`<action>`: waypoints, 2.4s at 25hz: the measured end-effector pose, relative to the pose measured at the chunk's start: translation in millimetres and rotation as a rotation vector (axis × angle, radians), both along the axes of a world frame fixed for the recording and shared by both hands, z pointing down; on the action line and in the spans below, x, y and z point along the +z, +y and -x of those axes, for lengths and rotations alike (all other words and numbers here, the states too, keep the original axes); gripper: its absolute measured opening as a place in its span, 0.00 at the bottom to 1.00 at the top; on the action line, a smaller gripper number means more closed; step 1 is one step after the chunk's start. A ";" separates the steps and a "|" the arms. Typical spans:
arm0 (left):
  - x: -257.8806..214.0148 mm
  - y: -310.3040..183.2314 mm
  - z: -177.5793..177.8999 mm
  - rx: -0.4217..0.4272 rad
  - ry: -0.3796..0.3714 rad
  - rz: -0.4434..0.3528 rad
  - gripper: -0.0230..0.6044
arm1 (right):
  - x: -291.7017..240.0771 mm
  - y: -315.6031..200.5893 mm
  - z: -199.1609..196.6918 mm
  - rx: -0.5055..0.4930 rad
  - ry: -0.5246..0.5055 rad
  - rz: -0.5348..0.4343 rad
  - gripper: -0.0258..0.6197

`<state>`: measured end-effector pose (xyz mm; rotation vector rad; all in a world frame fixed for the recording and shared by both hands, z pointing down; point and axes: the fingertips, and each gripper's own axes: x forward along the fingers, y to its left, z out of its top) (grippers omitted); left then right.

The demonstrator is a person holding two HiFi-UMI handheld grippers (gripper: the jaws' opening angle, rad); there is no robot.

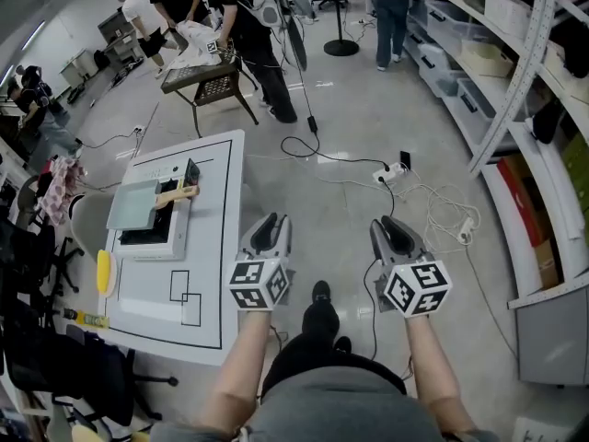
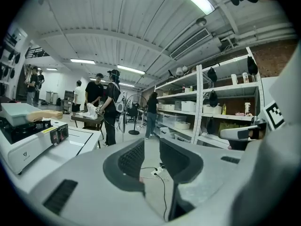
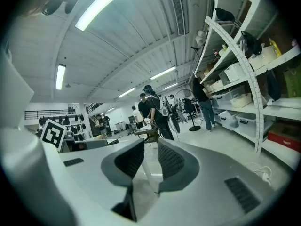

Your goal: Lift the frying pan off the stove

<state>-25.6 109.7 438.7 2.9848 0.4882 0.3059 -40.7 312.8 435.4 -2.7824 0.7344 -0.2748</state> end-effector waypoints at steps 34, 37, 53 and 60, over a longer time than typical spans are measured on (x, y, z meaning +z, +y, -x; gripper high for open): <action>51.2 -128.3 -208.3 -0.180 -0.123 0.072 0.31 | 19.6 -180.8 -253.4 -0.264 -0.125 0.023 0.26; 53.9 -136.9 -215.2 -0.222 -0.132 0.072 0.31 | 18.5 -200.2 -271.7 -0.328 -0.124 0.013 0.26; 54.8 -202.3 -205.6 -0.714 -0.187 0.015 0.31 | 11.0 -368.9 -326.2 -0.959 -0.205 -0.045 0.25; 80.7 -218.1 -138.6 -0.975 -0.257 0.028 0.31 | 14.2 -430.8 -275.5 -1.244 -0.249 -0.053 0.25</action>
